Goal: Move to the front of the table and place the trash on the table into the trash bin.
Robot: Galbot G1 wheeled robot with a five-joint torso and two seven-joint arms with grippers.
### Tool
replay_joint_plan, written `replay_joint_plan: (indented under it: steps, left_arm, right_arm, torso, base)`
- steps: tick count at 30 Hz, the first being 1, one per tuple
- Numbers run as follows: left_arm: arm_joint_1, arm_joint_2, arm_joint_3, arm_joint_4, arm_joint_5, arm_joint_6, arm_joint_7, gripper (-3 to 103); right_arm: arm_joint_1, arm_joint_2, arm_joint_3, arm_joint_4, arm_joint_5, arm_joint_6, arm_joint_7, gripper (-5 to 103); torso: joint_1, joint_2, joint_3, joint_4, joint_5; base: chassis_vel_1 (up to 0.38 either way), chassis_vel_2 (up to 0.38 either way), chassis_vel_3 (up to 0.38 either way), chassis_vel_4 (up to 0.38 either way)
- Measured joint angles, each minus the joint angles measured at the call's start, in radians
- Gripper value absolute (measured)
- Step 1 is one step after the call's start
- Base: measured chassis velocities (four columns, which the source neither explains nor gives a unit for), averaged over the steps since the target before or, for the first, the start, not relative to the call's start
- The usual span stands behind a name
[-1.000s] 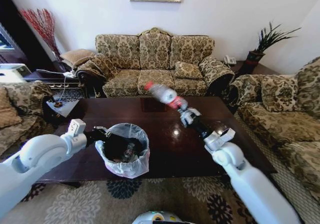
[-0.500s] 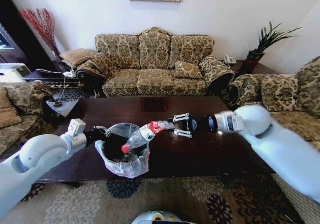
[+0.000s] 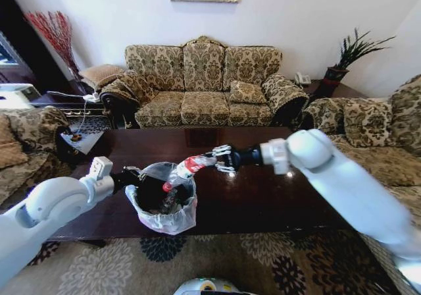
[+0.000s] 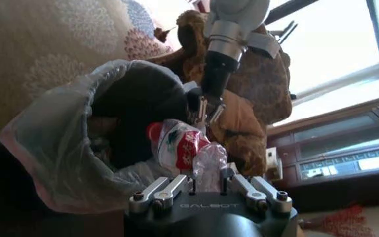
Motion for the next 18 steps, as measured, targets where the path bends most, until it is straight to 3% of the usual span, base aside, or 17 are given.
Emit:
replay_joint_plan:
  steps: [3, 5, 7, 8, 11, 14, 18]
  left_arm:
    - [0.000, 0.000, 0.000, 0.000, 0.000, 0.000, 0.000, 2]
    - [0.000, 0.000, 0.000, 0.000, 0.000, 0.000, 0.000, 2]
    - [0.000, 0.000, 0.000, 0.000, 0.000, 0.000, 0.000, 2]
    - [0.000, 0.000, 0.000, 0.000, 0.000, 0.000, 0.000, 2]
    - [0.000, 0.000, 0.000, 0.000, 0.000, 0.000, 0.000, 2]
    - [0.000, 0.000, 0.000, 0.000, 0.000, 0.000, 0.000, 2]
    - [0.000, 0.000, 0.000, 0.000, 0.000, 0.000, 0.000, 2]
  right_arm:
    - [0.029, 0.038, -0.048, -0.020, -0.026, 0.003, -0.010, 14]
    - [0.047, 0.100, -0.094, -0.044, -0.076, 0.002, -0.027, 25]
    - [0.047, 0.119, -0.105, -0.051, -0.087, -0.001, -0.030, 25]
    - [0.047, 0.139, -0.122, -0.061, -0.094, -0.007, -0.029, 36]
    - [0.046, 0.155, -0.139, -0.069, -0.104, -0.013, -0.019, 41]
    - [0.044, 0.148, -0.139, -0.069, -0.100, -0.017, -0.005, 57]
    - [0.041, 0.134, -0.129, -0.061, -0.093, -0.019, -0.002, 68]
  torso:
    - [0.000, 0.000, 0.000, -0.0003, -0.0001]
    - [0.000, 0.000, 0.000, -0.0001, 0.0002]
    - [0.000, 0.000, 0.000, 0.0000, 0.0002]
    - [0.000, 0.000, 0.000, 0.0001, 0.0001]
    - [0.000, 0.000, 0.000, 0.0000, 0.0001]
    - [0.000, 0.000, 0.000, -0.0004, 0.0003]
    - [0.000, 0.000, 0.000, -0.0005, 0.0003]
  base:
    - [0.000, 0.000, 0.000, 0.000]
    - [0.000, 0.000, 0.000, 0.000]
    - [0.000, 0.000, 0.000, 0.000]
    - [0.000, 0.000, 0.000, 0.000]
    - [0.000, 0.000, 0.000, 0.000]
    - [0.000, 0.000, 0.000, 0.000]
    - [0.000, 0.000, 0.000, 0.000]
